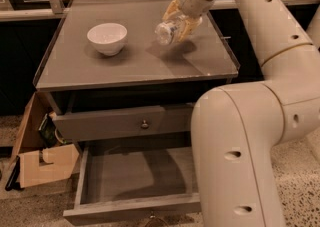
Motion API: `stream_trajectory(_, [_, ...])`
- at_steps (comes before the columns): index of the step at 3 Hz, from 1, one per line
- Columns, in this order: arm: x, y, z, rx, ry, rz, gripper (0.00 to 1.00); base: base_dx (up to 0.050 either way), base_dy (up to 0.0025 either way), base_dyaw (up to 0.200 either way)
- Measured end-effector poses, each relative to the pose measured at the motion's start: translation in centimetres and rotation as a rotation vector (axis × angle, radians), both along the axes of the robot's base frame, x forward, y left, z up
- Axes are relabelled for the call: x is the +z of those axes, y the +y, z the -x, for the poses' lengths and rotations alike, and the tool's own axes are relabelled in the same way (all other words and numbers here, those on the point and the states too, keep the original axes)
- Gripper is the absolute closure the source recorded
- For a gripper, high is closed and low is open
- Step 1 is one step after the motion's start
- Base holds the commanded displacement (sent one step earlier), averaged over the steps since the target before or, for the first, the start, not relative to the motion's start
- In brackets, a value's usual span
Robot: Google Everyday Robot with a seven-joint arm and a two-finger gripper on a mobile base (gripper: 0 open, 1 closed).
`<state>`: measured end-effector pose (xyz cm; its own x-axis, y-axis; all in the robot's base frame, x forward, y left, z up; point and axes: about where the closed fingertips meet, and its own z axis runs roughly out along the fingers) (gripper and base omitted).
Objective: Place blue plastic bottle into middle drawer
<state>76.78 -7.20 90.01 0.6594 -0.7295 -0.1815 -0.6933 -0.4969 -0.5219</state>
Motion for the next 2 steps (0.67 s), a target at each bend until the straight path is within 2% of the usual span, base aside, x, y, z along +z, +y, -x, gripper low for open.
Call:
stream_trajectory(1, [0.8,-0.6,1.6,0.000,0.005,-0.045,1.00,0.000,0.00000,0.000])
stream_trajectory(2, [1.4,-1.0,4.5,0.064,0.014,-0.181,1.00,0.000,0.00000,0.000])
